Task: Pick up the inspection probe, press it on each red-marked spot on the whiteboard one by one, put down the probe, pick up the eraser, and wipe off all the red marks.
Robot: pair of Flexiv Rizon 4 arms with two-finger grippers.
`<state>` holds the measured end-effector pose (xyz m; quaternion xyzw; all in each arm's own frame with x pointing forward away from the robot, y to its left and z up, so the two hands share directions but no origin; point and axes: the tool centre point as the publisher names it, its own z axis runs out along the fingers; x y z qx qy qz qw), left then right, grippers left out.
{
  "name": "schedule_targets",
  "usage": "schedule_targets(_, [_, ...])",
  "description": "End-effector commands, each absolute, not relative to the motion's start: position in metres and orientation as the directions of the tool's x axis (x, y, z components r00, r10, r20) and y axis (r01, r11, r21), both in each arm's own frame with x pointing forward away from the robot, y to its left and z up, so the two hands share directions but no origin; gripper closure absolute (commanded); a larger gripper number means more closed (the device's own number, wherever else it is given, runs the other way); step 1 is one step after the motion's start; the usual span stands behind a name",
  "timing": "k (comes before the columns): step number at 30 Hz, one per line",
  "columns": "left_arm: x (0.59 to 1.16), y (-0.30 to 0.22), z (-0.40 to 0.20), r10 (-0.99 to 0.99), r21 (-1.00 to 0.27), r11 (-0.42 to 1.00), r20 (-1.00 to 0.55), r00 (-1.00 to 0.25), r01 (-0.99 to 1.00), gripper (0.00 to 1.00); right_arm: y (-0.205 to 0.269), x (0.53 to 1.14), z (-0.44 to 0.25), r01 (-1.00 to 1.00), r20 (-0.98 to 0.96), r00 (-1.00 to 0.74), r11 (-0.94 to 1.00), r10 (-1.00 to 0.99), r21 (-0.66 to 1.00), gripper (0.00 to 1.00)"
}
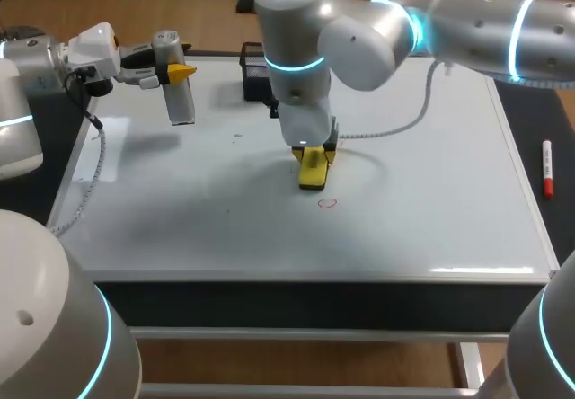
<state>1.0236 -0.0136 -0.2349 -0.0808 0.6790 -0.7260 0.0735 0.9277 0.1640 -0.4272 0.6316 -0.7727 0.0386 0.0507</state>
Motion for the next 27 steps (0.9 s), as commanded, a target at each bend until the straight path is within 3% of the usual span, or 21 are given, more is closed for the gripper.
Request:
schedule_targets(1, [1.023,-0.013,-0.234,-0.217,-0.998,-0.067,0.017,-0.976,-0.003,1.00,0.155,0.924,-0.412,-0.979,0.101,-0.206,0.204,-0.973,-0.022,1.00])
schedule_targets(11, [1.023,-0.013,-0.234,-0.217,-0.998,-0.067,0.017,-0.976,-0.003,1.00,0.186,0.922,-0.379,-0.984,-0.003,-0.178,0.178,-0.984,-0.016,1.00])
schedule_targets(19, [1.023,-0.013,-0.234,-0.217,-0.998,-0.067,0.017,-0.976,-0.003,1.00,0.228,0.912,-0.397,-0.994,-0.059,-0.106,0.105,-0.993,0.017,1.00])
schedule_targets(27, [1.023,-0.013,-0.234,-0.217,-0.998,-0.067,0.017,-0.976,-0.003,1.00,0.240,0.906,-0.413,-0.998,-0.040,-0.062,0.062,-0.997,0.011,1.00])
